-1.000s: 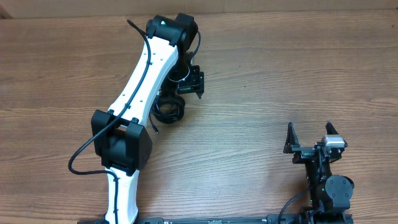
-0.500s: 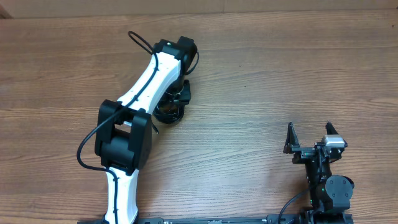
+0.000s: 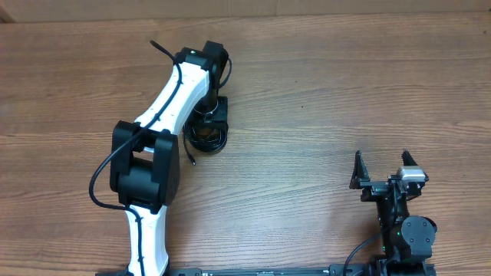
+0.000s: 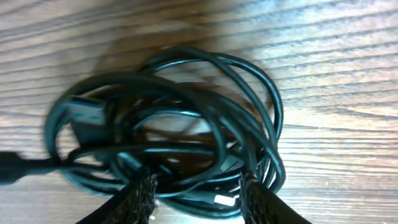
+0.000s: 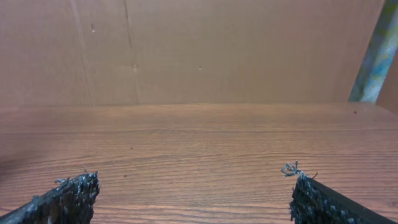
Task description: Untangle cables
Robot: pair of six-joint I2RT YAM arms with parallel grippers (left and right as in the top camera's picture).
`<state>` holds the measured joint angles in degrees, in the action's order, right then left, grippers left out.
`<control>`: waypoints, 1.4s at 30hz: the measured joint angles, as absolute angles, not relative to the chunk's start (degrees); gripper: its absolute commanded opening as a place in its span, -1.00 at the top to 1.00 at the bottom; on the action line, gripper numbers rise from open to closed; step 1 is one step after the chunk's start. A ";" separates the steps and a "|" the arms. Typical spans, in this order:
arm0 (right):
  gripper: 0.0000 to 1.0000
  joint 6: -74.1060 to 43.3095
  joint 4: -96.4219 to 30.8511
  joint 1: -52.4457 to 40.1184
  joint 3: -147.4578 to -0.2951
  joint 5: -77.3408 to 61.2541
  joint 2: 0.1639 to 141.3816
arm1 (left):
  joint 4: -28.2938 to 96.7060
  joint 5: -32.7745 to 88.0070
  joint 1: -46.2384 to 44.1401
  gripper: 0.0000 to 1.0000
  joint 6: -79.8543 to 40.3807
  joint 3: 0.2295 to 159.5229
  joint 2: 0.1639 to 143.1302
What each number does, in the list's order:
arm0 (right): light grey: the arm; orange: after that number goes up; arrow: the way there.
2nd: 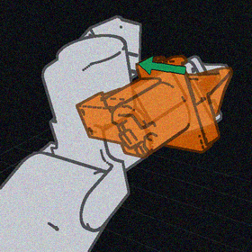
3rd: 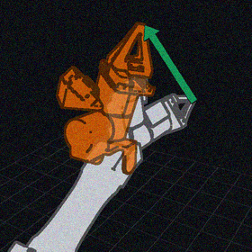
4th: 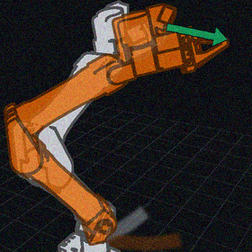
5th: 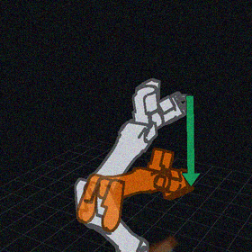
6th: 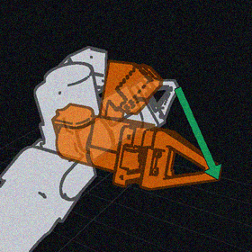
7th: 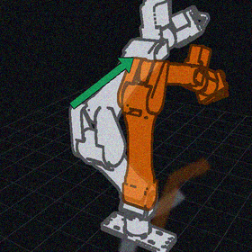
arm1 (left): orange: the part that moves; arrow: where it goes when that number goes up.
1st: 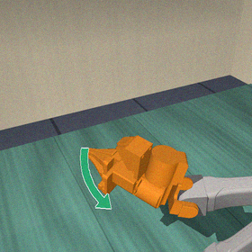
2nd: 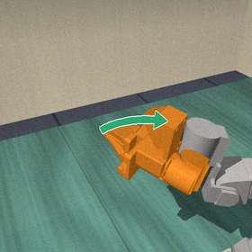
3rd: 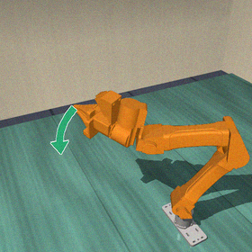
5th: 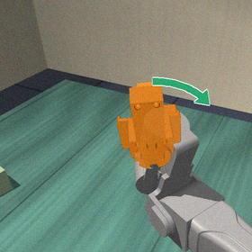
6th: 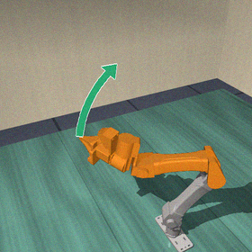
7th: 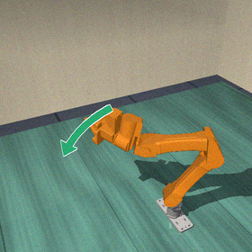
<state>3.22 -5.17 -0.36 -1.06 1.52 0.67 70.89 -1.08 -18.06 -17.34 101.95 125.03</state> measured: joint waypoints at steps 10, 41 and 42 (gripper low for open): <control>-1.00 3.22 -5.17 -0.36 -1.06 1.52 0.67 | 67.59 -1.23 -18.72 0.16 -16.03 96.62 125.03; -1.00 3.22 -5.19 -0.36 -1.06 1.52 0.67 | 88.07 5.10 -18.61 0.91 -16.62 123.92 125.05; -1.00 3.22 -5.17 -0.36 -1.06 1.52 0.69 | 89.06 4.25 -18.63 0.92 -17.61 123.90 125.05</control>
